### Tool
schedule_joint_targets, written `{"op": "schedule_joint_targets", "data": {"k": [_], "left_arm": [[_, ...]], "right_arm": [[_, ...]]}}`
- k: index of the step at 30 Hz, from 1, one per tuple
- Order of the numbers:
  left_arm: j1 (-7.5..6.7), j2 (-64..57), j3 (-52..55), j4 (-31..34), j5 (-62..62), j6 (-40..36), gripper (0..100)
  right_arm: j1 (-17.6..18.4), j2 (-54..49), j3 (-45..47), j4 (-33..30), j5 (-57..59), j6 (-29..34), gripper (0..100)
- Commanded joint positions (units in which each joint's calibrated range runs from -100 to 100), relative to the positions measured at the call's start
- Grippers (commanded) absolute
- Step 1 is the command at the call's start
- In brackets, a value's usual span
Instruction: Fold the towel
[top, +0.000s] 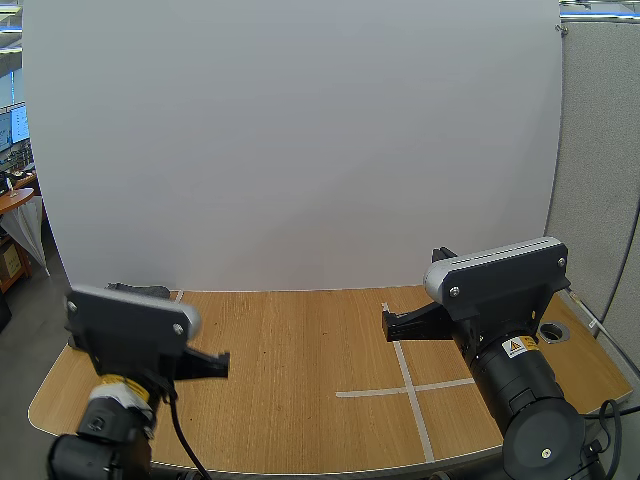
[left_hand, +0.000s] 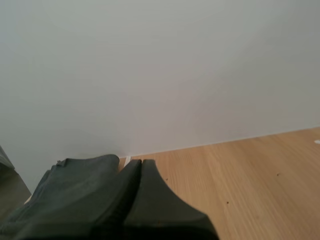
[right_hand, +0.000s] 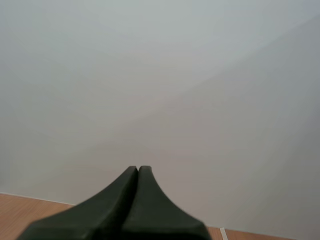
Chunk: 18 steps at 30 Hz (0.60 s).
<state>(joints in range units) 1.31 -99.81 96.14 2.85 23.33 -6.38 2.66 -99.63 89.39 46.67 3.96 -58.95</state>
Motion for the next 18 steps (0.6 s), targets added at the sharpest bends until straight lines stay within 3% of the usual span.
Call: {"op": "schedule_joint_targets", "data": {"k": [1, 7, 18], "left_arm": [[0.05, -0.2, 2.8, 0.8, -1.4, -1.0, 0], [0.05, -0.2, 3.9, 1.3, 4.8, -1.0, 0], [0.05, -0.2, 3.9, 1.3, 4.1, -1.0, 0]], "right_arm": [[0.0, -0.4, 0.2, 0.2, -0.6, -0.3, 0], [0.0, -0.4, 0.2, 0.2, -0.6, -0.3, 0], [0.0, -0.4, 0.2, 0.2, -0.6, -0.3, 0]]}}
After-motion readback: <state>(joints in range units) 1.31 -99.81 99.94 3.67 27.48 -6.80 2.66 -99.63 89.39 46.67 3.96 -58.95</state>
